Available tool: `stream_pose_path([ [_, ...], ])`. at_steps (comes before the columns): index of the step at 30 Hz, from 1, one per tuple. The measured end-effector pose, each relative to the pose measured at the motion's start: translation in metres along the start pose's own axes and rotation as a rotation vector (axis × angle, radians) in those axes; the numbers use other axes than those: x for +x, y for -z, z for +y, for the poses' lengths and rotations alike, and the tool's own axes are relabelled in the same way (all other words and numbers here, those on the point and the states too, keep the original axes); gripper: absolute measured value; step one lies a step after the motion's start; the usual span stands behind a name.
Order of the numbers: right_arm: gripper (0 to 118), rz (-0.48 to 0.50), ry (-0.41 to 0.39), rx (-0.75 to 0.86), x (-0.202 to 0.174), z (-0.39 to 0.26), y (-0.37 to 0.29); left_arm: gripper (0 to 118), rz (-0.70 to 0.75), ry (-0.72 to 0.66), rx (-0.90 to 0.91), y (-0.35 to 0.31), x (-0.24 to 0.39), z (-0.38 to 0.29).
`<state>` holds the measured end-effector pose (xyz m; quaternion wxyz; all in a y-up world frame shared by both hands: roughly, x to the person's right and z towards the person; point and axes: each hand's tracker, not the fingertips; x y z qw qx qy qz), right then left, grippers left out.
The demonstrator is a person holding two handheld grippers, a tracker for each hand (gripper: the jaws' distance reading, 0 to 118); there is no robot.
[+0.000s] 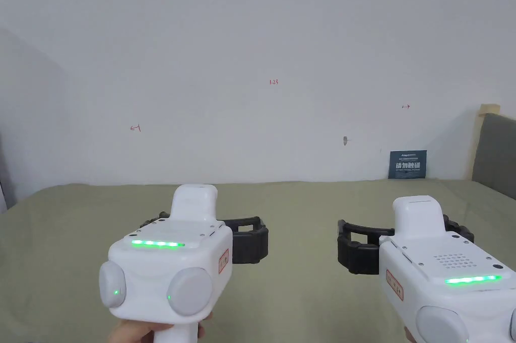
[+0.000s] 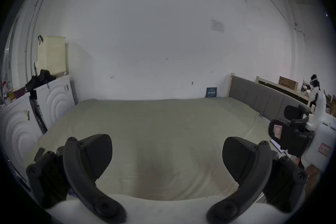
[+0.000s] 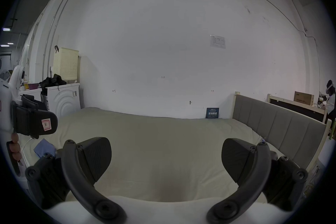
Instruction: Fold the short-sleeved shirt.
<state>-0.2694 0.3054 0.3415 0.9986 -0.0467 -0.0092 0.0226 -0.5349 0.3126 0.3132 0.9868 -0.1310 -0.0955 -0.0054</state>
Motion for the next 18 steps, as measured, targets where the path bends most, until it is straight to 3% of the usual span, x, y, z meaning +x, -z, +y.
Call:
stream_pose_path([
  [2, 118, -0.001, 0.003, 0.0, 0.0, 0.0, 0.001, 118, 0.011, -0.081, -0.043, 0.002, 0.002, 0.001],
  [7, 118, 0.004, 0.016, -0.002, 0.0, 0.0, 0.003, 118, 0.172, 0.006, 0.014, -0.001, 0.01, -0.005],
  [18, 118, 0.001, 0.017, 0.007, 0.001, 0.004, 0.001, 118, 0.119, -0.018, 0.079, 0.002, -0.001, -0.006],
])
